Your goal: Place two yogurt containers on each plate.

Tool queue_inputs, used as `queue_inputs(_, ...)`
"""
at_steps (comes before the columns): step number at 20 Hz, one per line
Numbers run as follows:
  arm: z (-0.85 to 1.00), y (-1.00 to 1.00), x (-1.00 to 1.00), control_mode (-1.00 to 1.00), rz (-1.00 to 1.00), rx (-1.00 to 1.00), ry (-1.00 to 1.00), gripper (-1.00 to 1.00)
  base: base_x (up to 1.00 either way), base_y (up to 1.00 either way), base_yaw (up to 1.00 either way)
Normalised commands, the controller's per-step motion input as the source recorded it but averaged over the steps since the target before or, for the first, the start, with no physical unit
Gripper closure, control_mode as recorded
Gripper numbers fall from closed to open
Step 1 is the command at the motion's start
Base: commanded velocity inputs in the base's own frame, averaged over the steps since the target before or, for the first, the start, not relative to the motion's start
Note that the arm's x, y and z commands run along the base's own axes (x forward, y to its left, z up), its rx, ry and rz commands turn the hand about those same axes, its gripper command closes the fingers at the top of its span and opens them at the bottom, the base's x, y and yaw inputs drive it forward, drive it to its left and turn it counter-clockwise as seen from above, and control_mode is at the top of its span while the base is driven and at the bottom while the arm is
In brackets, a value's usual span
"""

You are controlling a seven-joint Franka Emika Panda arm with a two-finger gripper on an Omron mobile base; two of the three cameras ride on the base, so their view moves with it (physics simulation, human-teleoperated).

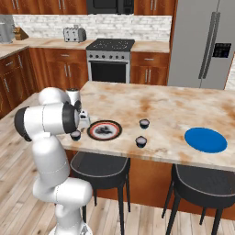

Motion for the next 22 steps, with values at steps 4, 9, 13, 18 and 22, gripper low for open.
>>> queue_inputs(4, -0.27, -0.11, -0.05, -1.0, 0.0, 0.0, 0.0, -1.0, 0.0, 0.0, 0.0)
queue_inputs(9, -0.21, 0.01, 0.0, -1.0, 0.0, 0.0, 0.0, -1.0, 0.0, 0.0, 0.0)
queue_inputs(13, -0.07, 0.08, 0.0, -1.0, 0.0, 0.0, 0.0, -1.0, 0.0, 0.0, 0.0)
queue_inputs(18, -0.29, 0.03, 0.0, -1.0, 0.0, 0.0, 0.0, -1.0, 0.0, 0.0, 0.0)
queue_inputs(22, -0.06, 0.0, 0.0, -1.0, 0.0, 0.0, 0.0, -1.0, 0.0, 0.0, 0.0)
